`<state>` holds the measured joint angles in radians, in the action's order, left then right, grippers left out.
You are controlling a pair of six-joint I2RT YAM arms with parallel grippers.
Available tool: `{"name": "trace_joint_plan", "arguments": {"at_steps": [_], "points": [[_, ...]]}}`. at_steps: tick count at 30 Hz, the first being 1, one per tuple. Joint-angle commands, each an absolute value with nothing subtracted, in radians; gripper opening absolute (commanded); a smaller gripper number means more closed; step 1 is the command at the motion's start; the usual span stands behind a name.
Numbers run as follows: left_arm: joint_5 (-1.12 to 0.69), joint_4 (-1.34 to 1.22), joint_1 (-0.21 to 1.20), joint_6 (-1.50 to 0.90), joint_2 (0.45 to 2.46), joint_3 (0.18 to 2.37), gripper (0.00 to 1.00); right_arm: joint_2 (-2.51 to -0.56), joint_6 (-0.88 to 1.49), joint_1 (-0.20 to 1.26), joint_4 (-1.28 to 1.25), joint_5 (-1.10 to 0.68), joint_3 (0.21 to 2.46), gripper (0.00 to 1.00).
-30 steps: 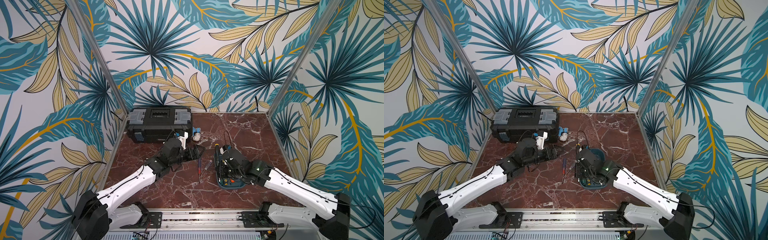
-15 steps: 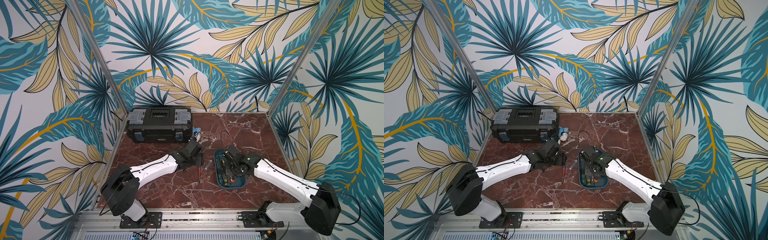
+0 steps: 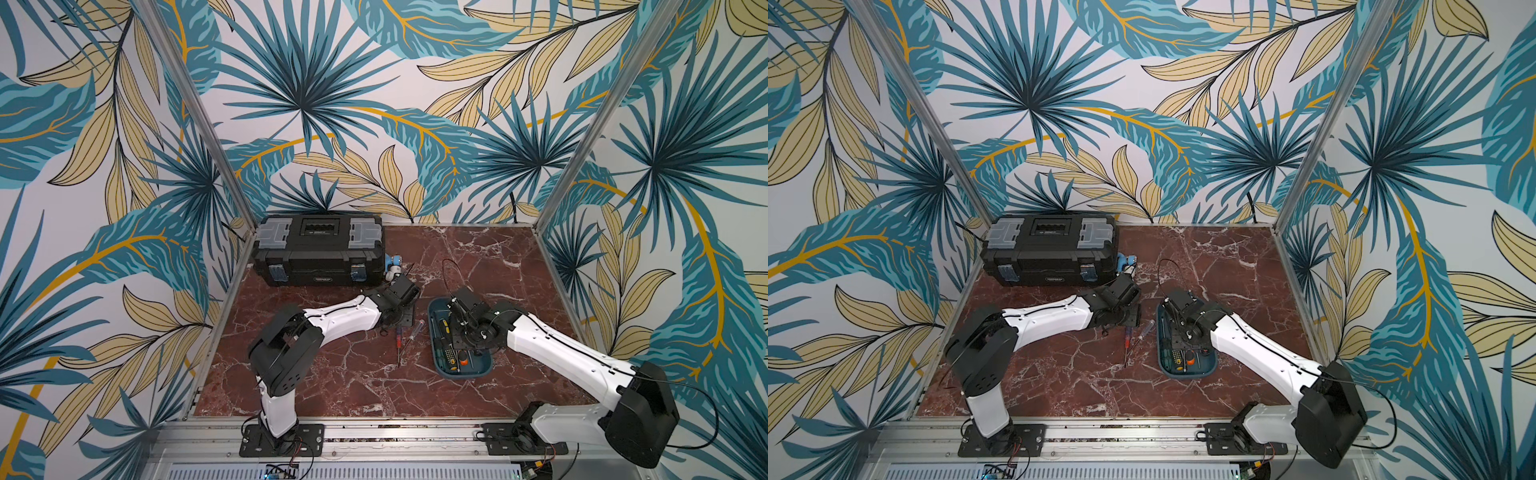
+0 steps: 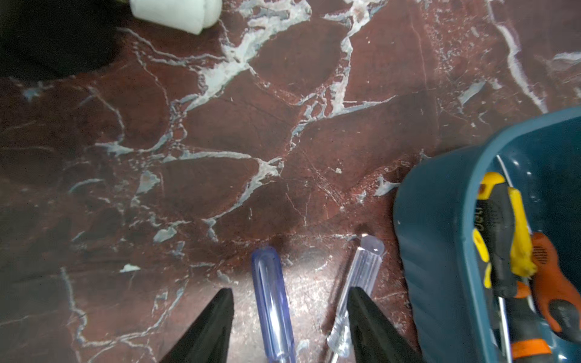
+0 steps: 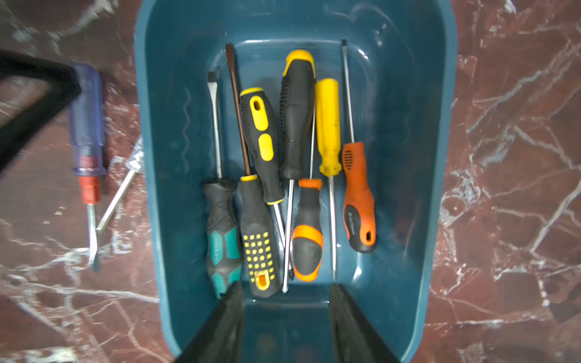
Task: Put the screwdriver on the desktop into the storage box
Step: Place the screwdriver in the storage box, then pick up the screwdriver from the center of the board.
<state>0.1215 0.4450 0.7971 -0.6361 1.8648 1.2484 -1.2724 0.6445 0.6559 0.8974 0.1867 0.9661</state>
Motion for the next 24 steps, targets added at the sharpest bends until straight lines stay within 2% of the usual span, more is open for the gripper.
{"name": "trace_joint_plan", "arguments": {"at_steps": [1,8,15,24], "points": [[0.165,0.532,0.802,-0.629,1.91,1.316,0.57,-1.212,0.664,0.661,0.943,0.171,0.979,0.41],[0.17,0.565,0.806,-0.627,1.979,1.338,0.51,-1.152,0.698,0.664,0.942,0.126,0.986,0.28],[0.205,0.603,0.804,-0.636,1.997,1.342,0.3,-1.109,0.715,0.673,0.919,0.087,0.986,0.22],[0.311,0.71,0.805,-0.634,1.944,1.333,0.04,-1.082,0.735,0.68,0.889,0.064,0.973,0.19]]}}
